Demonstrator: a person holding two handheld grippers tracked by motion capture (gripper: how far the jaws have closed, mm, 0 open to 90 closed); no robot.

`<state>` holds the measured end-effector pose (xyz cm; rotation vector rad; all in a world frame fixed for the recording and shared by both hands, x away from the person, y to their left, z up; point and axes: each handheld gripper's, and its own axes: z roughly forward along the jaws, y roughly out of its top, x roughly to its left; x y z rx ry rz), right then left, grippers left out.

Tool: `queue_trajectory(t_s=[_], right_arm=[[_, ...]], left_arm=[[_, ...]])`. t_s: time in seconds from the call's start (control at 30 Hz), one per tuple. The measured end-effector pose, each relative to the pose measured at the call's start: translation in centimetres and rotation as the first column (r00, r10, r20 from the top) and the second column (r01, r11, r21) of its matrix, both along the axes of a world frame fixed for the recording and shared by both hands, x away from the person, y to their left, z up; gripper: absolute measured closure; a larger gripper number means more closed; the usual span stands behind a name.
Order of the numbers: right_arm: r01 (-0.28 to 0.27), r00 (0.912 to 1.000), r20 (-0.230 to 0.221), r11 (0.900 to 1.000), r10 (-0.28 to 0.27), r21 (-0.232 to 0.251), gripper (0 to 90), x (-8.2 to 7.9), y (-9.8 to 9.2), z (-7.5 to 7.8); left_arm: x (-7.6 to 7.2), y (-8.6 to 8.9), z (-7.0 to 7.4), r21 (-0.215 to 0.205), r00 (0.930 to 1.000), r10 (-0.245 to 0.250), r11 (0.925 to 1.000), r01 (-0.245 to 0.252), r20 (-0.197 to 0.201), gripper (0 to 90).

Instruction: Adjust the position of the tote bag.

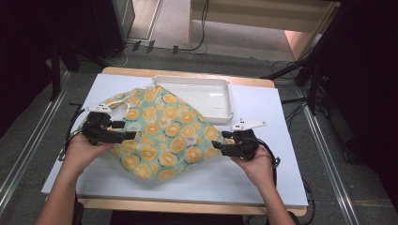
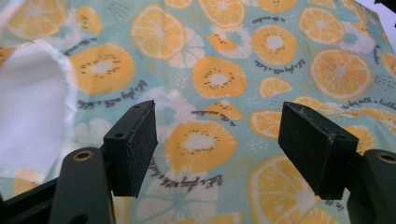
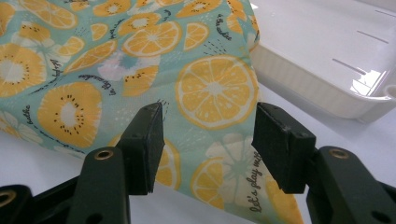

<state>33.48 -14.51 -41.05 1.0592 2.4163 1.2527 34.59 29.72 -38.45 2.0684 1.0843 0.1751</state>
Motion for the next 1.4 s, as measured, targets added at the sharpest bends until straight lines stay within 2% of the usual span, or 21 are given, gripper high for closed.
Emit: queue_trajectory(t_s=[0.27,0.3,0.33,0.4,0.43,0.53,0.73,0.8,0.87,0.97,1.07,1.2,1.4], right_arm=[[-0.003,1.0000,-0.001,1.000,0.003,0.000,44.5,0.0,0.1,0.1],[-0.004,1.0000,-0.001,1.000,0.004,0.000,44.5,0.0,0.2,0.0],[-0.008,1.0000,-0.001,1.000,0.008,-0.004,44.5,0.0,0.2,0.0],[-0.014,0.9999,0.001,1.000,0.014,-0.008,44.5,-0.1,0.4,-0.1],[-0.015,0.9999,0.001,1.000,0.015,-0.009,44.5,-0.1,0.4,0.0],[-0.021,0.9998,0.001,1.000,0.021,-0.012,44.5,-0.1,0.5,-0.1],[-0.022,0.9998,-0.001,1.000,0.022,-0.014,44.5,-0.1,0.6,-0.1],[-0.023,0.9997,0.002,1.000,0.023,-0.012,44.5,-0.1,0.6,-0.1],[-0.022,0.9998,0.003,1.000,0.022,-0.012,44.5,-0.1,0.6,-0.1],[-0.020,0.9998,-0.003,1.000,0.020,-0.015,44.5,-0.1,0.6,-0.2],[-0.024,0.9997,0.000,1.000,0.024,-0.017,44.4,0.0,0.7,-0.2],[-0.016,0.9999,-0.002,1.000,0.016,-0.018,44.4,0.0,0.5,-0.3],[-0.009,0.9999,-0.008,1.000,0.009,-0.017,44.1,-0.1,0.4,-0.4]], left_arm=[[1.1,0.6,0.2,0.011,0.9999,0.011,0.9999,-0.012,0.012,28.6],[1.5,0.8,0.3,-0.013,0.9997,0.017,0.9998,-0.017,0.017,28.6],[1.7,0.9,0.3,-0.019,0.9997,0.019,0.9996,-0.018,0.013,28.8],[1.9,0.9,0.4,-0.005,0.9995,0.028,0.9996,-0.028,0.016,28.9],[2.4,1.2,0.6,0.021,0.9986,0.044,0.9988,-0.045,0.028,29.2],[3.1,1.7,0.8,0.008,0.9980,0.058,0.9983,-0.058,0.027,30.3],[4.1,2.4,0.8,0.027,0.9957,0.092,0.9954,-0.092,0.011,30.0],[4.8,2.5,0.9,0.050,0.9951,0.098,0.9938,-0.099,0.010,30.1],[5.4,2.7,0.9,0.037,0.9950,0.100,0.9943,-0.100,0.003,30.3],[6.2,2.6,0.2,0.031,0.9945,0.104,0.9941,-0.104,-0.011,31.5],[6.8,2.5,-0.7,0.054,0.9934,0.113,0.9922,-0.112,-0.020,31.9],[8.0,2.7,-2.2,0.068,0.9909,0.120,0.9909,-0.116,-0.060,32.2],[8.9,2.7,-3.3,0.033,0.9897,0.123,0.9921,-0.121,-0.074,31.4]])
